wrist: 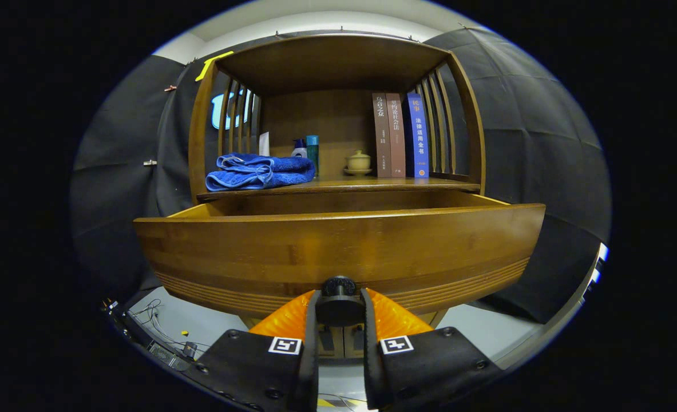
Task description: Pull open the drawer, take out the items inside it, and place them on the countertop above the cabinet.
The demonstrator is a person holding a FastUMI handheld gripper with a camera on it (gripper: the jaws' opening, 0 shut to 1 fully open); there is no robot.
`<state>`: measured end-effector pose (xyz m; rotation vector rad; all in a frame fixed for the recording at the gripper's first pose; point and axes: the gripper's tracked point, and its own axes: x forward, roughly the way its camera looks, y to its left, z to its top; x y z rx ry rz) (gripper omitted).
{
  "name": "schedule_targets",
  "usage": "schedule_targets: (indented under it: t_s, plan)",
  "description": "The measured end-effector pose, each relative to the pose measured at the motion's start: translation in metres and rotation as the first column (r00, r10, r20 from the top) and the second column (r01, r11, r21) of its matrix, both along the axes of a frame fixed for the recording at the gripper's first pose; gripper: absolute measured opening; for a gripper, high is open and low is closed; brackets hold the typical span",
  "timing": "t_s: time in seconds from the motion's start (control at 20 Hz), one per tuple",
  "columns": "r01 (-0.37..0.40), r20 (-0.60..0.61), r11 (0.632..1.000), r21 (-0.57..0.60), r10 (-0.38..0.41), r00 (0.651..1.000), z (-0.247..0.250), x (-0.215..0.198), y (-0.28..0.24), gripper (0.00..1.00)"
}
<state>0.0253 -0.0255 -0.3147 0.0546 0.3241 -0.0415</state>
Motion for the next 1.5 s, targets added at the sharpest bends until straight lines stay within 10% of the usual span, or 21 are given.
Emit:
schedule_targets:
  t_s: [0.65,0.9,1.05,1.5]
  plan:
    - [-0.001,-0.002,1.000,-0.024,0.001,1.000,-0.006,-0.015,0.002,0.36]
    - [-0.016,-0.027,0.999,-0.040,0.015,1.000,-0.013,-0.013,-0.001,0.51]
    - [-0.009,-0.042,0.999,-0.043,0.007,0.999,-0.013,-0.020,-0.005,0.98]
    - [-0.089,0.050,0.993,-0.071,0.093,0.994,0.097,-0.033,-0.009,0.98]
